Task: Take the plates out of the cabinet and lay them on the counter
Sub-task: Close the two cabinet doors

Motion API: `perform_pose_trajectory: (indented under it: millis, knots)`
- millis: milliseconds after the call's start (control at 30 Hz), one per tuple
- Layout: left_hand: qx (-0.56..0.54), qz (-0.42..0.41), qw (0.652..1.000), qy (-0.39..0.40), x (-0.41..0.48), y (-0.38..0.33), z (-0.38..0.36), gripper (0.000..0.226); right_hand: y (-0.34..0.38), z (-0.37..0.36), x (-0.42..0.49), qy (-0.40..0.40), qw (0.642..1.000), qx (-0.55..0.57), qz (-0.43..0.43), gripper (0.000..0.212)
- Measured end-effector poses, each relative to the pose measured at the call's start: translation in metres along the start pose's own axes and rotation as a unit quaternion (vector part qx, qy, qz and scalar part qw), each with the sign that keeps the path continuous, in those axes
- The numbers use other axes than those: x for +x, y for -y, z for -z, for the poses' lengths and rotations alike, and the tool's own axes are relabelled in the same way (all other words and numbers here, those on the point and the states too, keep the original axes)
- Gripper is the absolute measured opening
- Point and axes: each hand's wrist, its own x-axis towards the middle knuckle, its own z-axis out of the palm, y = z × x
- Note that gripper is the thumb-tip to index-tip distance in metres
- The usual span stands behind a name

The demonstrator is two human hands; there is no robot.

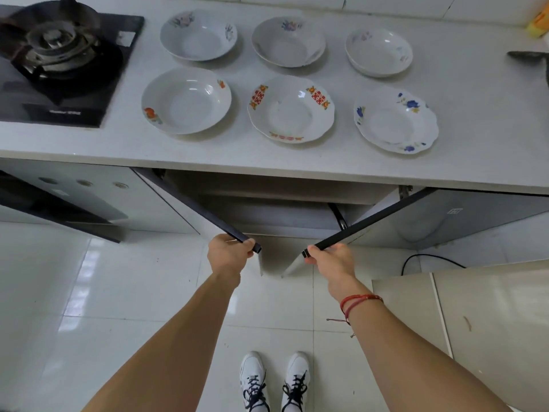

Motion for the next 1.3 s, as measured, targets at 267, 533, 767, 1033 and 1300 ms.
perform_pose_trajectory:
  millis: [267,533,767,1033,1300]
  knots:
    - [-0.045,0.005,0.999,0.019,0.034,-0.029,-0.045,0.025,0.031,-0.032,0.038,0.027,0.998,0.056,0.014,0.020]
    - [-0.117,0.005,0.992,0.034,0.059,-0.057,-0.077,0.032,0.059,-0.056,0.073,0.054,0.992,0.117,0.013,0.016]
    - [-0.148,0.011,0.986,0.070,0.075,-0.074,-0.088,0.021,0.079,-0.068,0.092,0.064,0.986,0.153,0.004,0.024]
    - [-0.178,-0.008,0.979,0.099,0.090,-0.088,-0.094,0.017,0.090,-0.072,0.111,0.105,0.977,0.188,-0.007,0.034]
    - [-0.187,-0.016,0.975,0.116,0.090,-0.097,-0.096,0.030,0.102,-0.071,0.118,0.137,0.961,0.240,-0.023,0.024]
